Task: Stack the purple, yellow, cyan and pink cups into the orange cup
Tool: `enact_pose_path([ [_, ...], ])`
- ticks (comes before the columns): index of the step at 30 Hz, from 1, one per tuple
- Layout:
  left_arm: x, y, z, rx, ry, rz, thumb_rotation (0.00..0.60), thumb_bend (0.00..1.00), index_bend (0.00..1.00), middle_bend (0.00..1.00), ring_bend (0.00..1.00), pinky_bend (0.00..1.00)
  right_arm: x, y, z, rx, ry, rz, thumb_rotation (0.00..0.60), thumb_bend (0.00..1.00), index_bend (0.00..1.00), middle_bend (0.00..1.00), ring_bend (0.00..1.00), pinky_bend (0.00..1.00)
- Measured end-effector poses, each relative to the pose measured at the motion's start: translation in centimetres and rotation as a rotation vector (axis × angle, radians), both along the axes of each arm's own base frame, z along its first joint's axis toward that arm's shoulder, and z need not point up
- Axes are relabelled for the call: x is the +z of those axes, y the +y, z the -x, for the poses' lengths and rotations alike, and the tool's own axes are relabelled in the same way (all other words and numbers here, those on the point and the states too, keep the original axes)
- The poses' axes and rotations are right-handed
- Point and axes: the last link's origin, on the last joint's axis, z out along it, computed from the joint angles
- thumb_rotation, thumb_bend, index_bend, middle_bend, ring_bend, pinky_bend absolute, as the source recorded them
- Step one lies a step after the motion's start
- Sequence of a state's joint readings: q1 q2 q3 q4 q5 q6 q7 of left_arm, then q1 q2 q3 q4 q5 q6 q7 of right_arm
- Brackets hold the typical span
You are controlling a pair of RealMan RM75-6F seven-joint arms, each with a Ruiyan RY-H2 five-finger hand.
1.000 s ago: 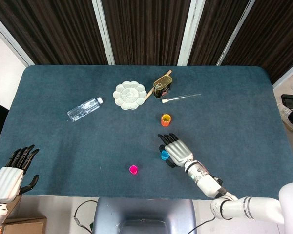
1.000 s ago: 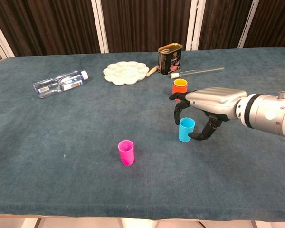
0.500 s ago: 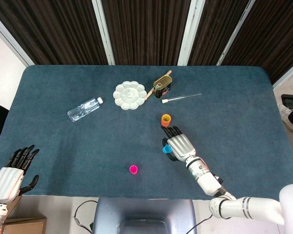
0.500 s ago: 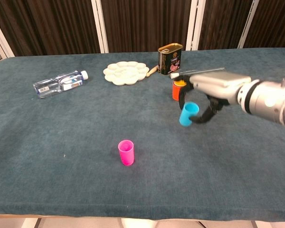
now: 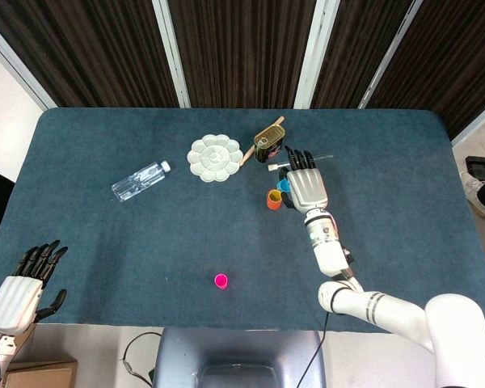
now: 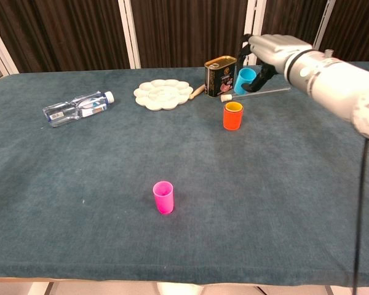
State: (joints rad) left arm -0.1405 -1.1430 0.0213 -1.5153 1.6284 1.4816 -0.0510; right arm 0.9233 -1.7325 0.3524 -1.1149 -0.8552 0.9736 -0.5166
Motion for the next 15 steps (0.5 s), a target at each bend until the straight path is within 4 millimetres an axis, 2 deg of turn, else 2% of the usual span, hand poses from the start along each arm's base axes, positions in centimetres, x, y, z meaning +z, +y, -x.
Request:
enact_pose_path([
  [5,0.1,0.1,0.1,0.006,-0.003,0.001,0.600,0.40,0.00,0.00,0.00,0.09,-1.6,-0.5,-0.3,-0.022,-0.001,-0.029,0.600,0.48,0.63,0.07,0.00,0.00],
  [9,0.1,0.1,0.1,0.004,-0.005,0.003,0.600,0.40,0.00,0.00,0.00,0.09,-2.1,-0.5,-0.5,-0.024,-0.011,-0.041,0.600,0.48,0.62,0.07,0.00,0.00],
  [12,0.2,0.0,0.0,0.004,-0.006,0.001,0.600,0.40,0.00,0.00,0.00,0.09,-2.3,-0.4,-0.4,-0.026,-0.005,-0.047,0.600,0.48,0.60,0.07,0.00,0.00],
  [15,0.2,0.0,0.1,0.004,-0.008,0.001,0.600,0.40,0.00,0.00,0.00,0.09,-2.5,-0.2,-0.2,-0.030,0.009,-0.054,0.600,0.48,0.52,0.07,0.00,0.00],
])
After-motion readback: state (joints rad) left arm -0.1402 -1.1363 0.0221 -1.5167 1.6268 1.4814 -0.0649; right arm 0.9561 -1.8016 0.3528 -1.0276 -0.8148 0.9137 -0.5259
